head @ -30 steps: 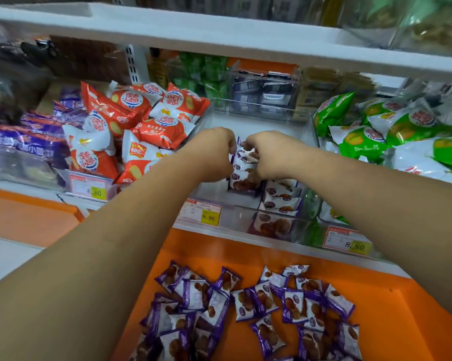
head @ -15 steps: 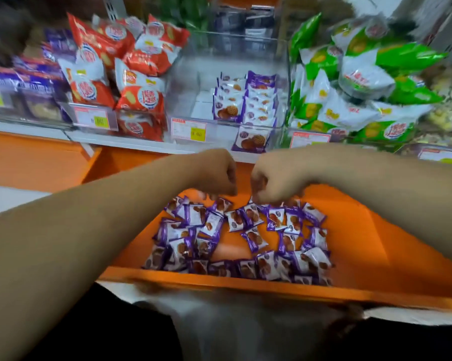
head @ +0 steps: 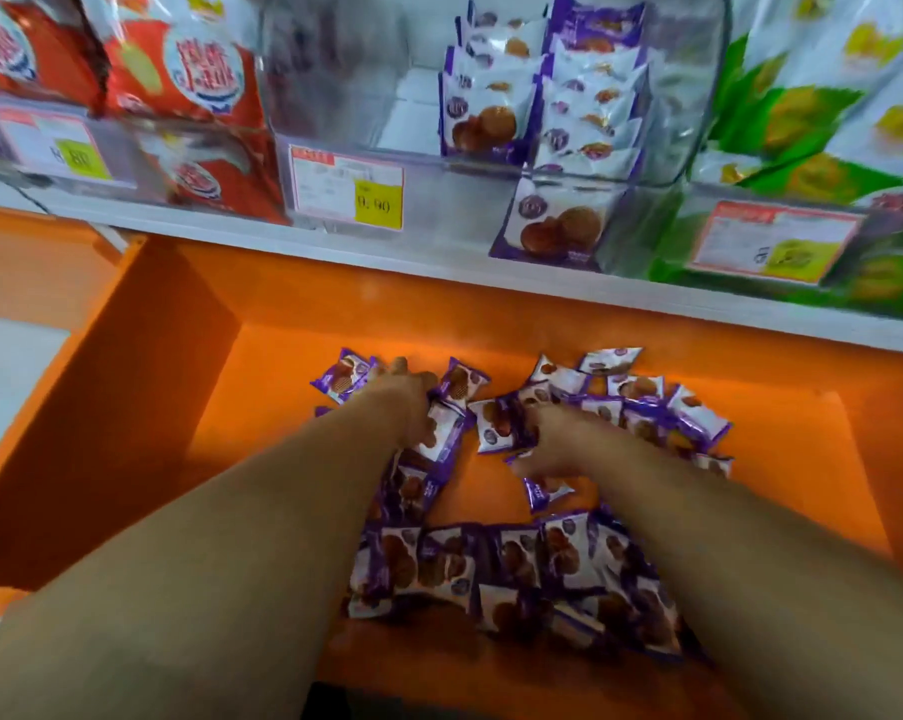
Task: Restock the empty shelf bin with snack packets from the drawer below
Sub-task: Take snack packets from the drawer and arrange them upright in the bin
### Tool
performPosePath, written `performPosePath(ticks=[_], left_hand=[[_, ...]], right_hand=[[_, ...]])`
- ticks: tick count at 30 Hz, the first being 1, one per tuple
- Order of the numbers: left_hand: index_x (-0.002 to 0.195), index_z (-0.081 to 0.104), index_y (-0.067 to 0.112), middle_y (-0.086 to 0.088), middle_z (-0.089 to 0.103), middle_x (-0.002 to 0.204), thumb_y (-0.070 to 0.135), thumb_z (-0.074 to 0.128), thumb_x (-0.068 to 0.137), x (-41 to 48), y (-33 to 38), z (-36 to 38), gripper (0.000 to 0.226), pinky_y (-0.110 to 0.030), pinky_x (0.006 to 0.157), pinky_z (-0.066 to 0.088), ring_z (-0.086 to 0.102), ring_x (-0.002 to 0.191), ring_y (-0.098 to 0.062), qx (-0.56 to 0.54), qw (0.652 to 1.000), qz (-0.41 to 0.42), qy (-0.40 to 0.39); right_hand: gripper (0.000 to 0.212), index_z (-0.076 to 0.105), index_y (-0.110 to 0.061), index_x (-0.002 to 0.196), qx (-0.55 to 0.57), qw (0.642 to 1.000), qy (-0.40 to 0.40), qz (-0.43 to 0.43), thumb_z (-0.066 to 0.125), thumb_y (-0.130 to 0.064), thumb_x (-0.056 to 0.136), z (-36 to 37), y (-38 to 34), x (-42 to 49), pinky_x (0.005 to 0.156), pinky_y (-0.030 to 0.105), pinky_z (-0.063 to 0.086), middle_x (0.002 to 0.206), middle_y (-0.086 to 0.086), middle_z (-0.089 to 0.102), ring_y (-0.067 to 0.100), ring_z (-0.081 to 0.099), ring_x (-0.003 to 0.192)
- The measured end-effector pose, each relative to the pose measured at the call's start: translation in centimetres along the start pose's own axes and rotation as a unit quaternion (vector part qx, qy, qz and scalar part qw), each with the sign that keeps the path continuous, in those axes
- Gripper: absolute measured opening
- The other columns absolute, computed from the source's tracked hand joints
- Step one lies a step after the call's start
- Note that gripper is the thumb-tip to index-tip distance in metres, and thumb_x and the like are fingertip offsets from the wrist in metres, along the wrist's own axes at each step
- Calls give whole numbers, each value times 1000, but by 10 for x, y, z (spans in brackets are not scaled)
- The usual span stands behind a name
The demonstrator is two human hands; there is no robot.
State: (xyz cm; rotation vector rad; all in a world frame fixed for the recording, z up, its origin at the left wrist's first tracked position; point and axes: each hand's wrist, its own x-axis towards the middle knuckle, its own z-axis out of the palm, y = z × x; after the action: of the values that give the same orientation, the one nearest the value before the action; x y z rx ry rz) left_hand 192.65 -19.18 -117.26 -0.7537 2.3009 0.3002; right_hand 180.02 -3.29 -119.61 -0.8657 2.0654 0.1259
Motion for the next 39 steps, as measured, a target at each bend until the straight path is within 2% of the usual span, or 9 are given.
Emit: performPosePath(ticks=[5,9,11,14,17,19,26,32,39], left_hand=[[162,2,28,-18,9,168,65,59,89,32,-9,26,100,-57,124,6,-1,154,-40,42,999,-2,-21],[162,2,31,-12,13,166,69,69,80,29,-10,39,112,-56,119,25,8,152,-42,44,999,-17,-1],[159,14,40,-6,24,158,69,73,75,29,-13,45,107,-51,103,48,17,148,-41,21,999,-32,35],[154,25,43,-3,35,149,85,66,65,34,-14,47,106,-46,91,53,29,141,-36,31,997,-29,70],[155,18,43,-5,23,154,89,65,60,36,-8,43,116,-53,95,52,23,143,-37,-4,997,-31,66],[157,5,44,-2,12,161,86,68,61,36,0,49,123,-62,99,47,11,148,-41,-40,999,-26,23],[154,26,28,-4,32,150,59,76,78,39,19,59,96,-58,96,49,23,142,-34,-58,996,-60,31],[148,35,31,-4,40,141,50,73,83,34,13,59,78,-49,94,52,29,136,-32,-64,996,-22,62],[141,45,34,-2,49,131,52,71,81,30,5,55,67,-48,92,54,37,129,-29,-71,995,36,65]], right_hand=[[121,11,-11,162,19,999,1,30,82,-59,76,35,1,24,107,48,48,161,14,34,34,48,137],[94,22,-18,156,-48,997,58,32,78,-43,84,43,0,22,82,42,55,136,7,56,29,63,112],[76,36,-22,140,-52,996,68,22,77,-45,80,31,2,21,73,38,52,108,-2,60,23,63,95],[67,40,-27,121,-39,990,133,0,76,-55,73,7,9,23,63,33,47,93,-5,58,20,61,86],[77,38,-31,137,-73,983,168,-22,75,-60,76,-2,13,31,75,37,54,125,1,60,26,59,114],[88,31,-35,151,-87,984,154,-18,76,-59,79,2,14,37,96,45,53,154,4,40,28,38,141],[87,27,-49,154,-48,989,142,-14,77,-51,82,8,10,38,104,48,48,167,-1,-5,37,-1,153],[50,50,-36,122,-33,985,163,-51,78,-32,81,11,15,45,96,43,49,161,-3,16,29,13,146],[50,46,-24,120,-86,971,183,-127,78,-23,81,23,10,44,89,37,51,137,-4,43,22,31,137]])
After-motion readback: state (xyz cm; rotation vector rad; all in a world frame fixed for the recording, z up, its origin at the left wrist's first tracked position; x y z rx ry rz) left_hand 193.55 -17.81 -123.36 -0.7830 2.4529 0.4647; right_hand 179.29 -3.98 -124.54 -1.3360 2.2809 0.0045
